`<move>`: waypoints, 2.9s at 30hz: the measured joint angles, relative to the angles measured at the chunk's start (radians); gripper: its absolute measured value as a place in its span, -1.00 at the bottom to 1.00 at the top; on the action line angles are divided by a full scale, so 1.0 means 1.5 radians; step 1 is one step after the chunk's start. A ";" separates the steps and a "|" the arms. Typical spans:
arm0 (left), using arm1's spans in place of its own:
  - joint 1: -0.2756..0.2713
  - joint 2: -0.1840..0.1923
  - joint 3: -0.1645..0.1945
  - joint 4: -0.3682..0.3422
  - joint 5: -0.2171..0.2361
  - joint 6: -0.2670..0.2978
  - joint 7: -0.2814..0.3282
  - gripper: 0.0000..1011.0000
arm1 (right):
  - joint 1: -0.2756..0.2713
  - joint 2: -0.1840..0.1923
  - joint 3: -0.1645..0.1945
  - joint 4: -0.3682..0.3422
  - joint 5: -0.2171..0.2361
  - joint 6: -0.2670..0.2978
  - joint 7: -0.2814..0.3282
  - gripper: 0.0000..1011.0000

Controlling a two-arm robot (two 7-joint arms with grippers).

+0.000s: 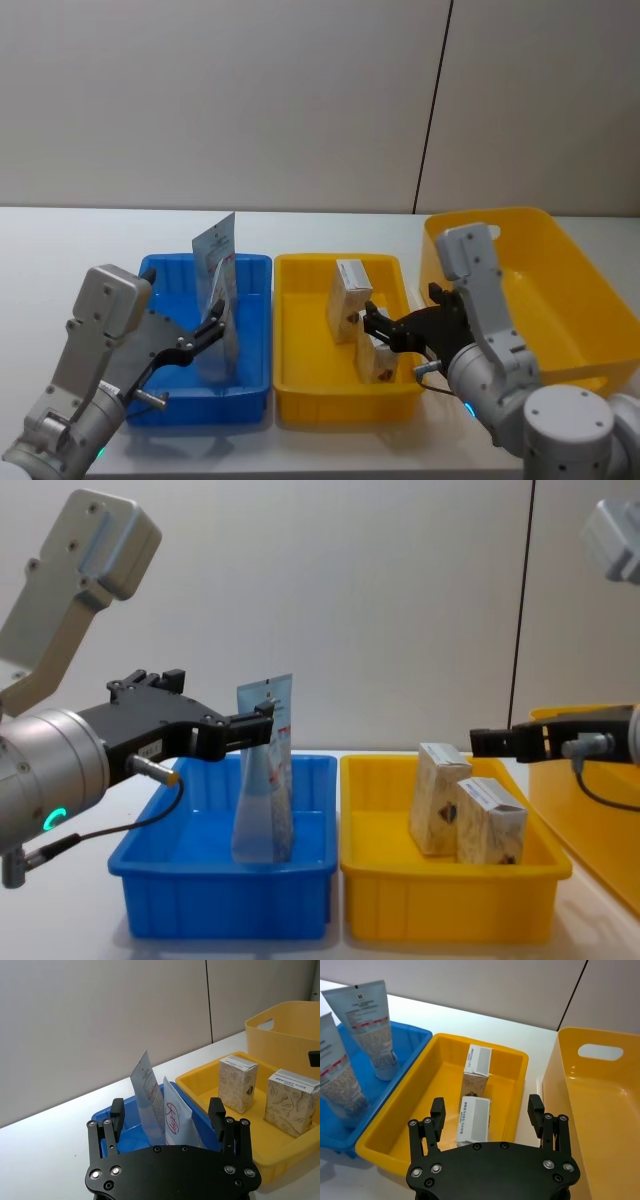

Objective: Bimanual collaborative sorting of washing and personal care products

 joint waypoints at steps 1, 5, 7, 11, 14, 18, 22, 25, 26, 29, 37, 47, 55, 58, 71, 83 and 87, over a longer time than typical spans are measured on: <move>0.000 0.000 0.000 0.000 0.000 0.000 0.000 0.98 | 0.003 -0.002 -0.001 0.002 -0.001 0.004 -0.002 0.98; 0.000 0.000 0.000 0.000 0.000 0.000 0.000 0.98 | 0.011 -0.009 -0.003 0.014 -0.006 0.016 -0.007 0.98; 0.000 0.000 0.000 0.000 0.000 0.000 0.000 0.98 | 0.016 -0.014 -0.005 0.021 -0.010 0.021 -0.010 0.98; 0.000 0.000 0.000 0.000 0.000 0.000 0.000 0.98 | 0.022 -0.020 -0.006 0.033 -0.014 0.028 -0.014 0.98; 0.000 0.000 0.000 0.000 0.000 0.000 0.000 0.98 | 0.028 -0.027 -0.008 0.045 -0.019 0.031 -0.017 0.98; 0.000 0.000 0.000 0.000 0.000 0.000 0.000 0.98 | 0.034 -0.033 -0.010 0.056 -0.022 0.032 -0.019 0.98; 0.000 0.000 0.000 0.000 0.000 0.000 0.000 0.98 | 0.038 -0.038 -0.011 0.064 -0.025 0.032 -0.019 0.98; 0.000 0.000 0.000 0.000 0.000 0.000 0.000 0.98 | 0.040 -0.041 -0.012 0.069 -0.027 0.033 -0.020 0.98; 0.000 0.000 0.000 0.000 0.000 0.000 0.000 0.98 | 0.040 -0.042 -0.012 0.070 -0.028 0.034 -0.020 0.98; 0.000 0.000 0.000 0.000 0.000 0.000 0.000 0.98 | 0.040 -0.045 -0.013 0.074 -0.030 0.035 -0.021 0.98; 0.000 0.000 0.000 0.000 0.000 0.000 0.000 0.98 | 0.038 -0.051 -0.010 0.080 -0.036 0.041 -0.027 0.98; 0.000 0.000 0.000 0.000 0.000 0.000 0.000 0.98 | 0.035 -0.056 -0.004 0.091 -0.040 0.046 -0.029 0.98; 0.000 0.000 0.000 0.000 0.000 0.000 0.000 0.98 | 0.037 -0.062 -0.004 0.102 -0.042 0.045 -0.022 0.98; 0.000 0.000 0.000 0.000 0.000 0.000 0.000 0.98 | 0.038 -0.064 -0.004 0.107 -0.043 0.045 -0.020 0.98; 0.000 0.000 0.000 0.000 0.000 0.000 0.000 0.98 | 0.046 -0.076 -0.007 0.134 -0.051 0.040 -0.016 0.98; 0.000 0.000 0.000 0.000 0.000 0.000 0.000 0.98 | 0.051 -0.082 -0.006 0.148 -0.056 0.031 -0.015 0.97; 0.000 0.000 0.000 0.000 0.000 0.000 0.000 0.98 | 0.052 -0.083 -0.006 0.150 -0.057 0.029 -0.014 0.83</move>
